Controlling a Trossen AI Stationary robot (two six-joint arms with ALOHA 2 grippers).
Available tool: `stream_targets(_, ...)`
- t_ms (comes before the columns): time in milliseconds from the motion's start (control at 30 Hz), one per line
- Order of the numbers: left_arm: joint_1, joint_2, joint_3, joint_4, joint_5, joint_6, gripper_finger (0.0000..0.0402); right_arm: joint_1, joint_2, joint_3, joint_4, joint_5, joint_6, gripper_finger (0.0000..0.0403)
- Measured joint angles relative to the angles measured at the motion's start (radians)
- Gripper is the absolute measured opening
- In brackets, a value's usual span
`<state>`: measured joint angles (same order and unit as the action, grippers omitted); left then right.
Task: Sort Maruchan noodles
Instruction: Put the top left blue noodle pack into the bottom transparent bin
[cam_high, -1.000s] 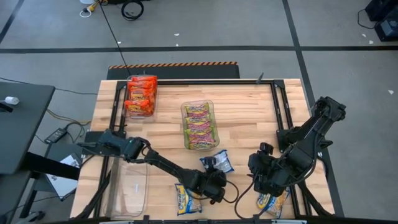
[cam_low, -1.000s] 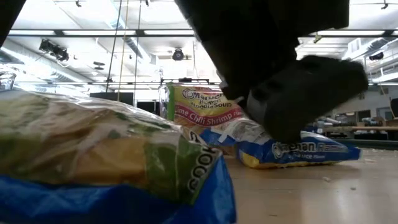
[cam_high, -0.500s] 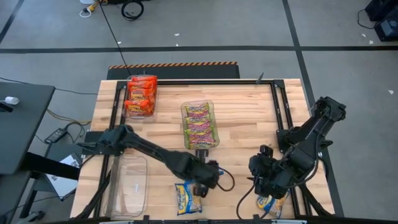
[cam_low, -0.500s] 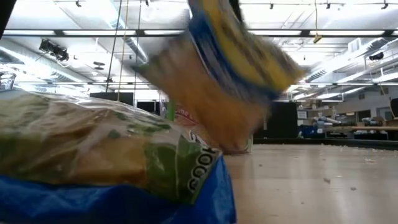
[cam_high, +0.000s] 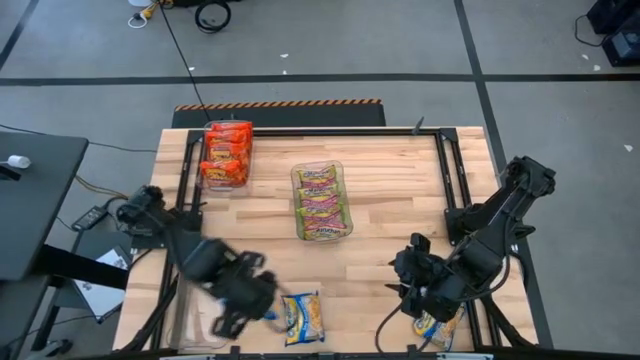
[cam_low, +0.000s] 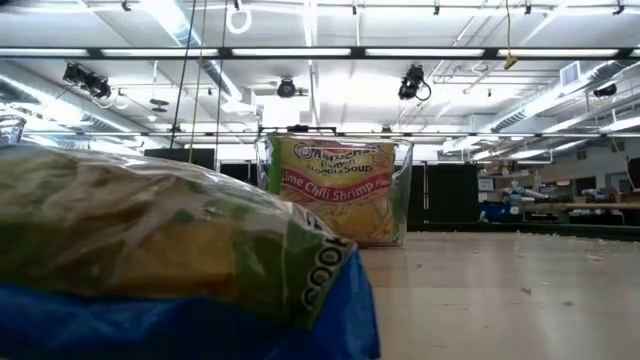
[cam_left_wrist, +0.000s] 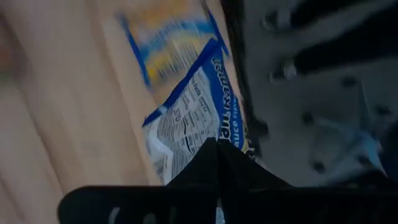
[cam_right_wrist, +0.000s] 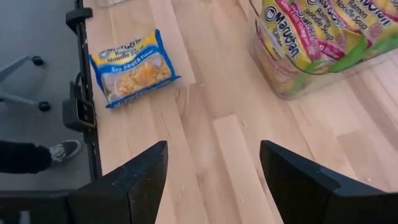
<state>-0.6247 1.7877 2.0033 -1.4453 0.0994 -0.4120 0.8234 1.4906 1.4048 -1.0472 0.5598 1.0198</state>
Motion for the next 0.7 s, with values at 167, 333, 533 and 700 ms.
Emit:
stream_targets(167, -0.131, -0.040, -0.001, -0.125, 0.013, -0.144, 0.0001, -0.049, 0.040, 0.000, 0.069, 0.000, -0.022, 0.0260)
stream_targets(333, -0.277, -0.118, -0.118, -0.102, -0.033, -0.335, 0.0001, -0.111, 0.098, 0.000, 0.202, 0.000, -0.079, 0.0260)
stream_targets(533, -0.412, -0.257, -0.411, 0.132, -0.199, -0.497, 0.0001, -0.184, 0.173, 0.000, 0.434, -0.013, -0.157, 0.0260)
stream_targets(700, -0.466, -0.301, -0.641, 0.420, -0.275, -0.550, 0.0001, -0.230, 0.223, 0.000, 0.591, -0.093, -0.178, 0.0260)
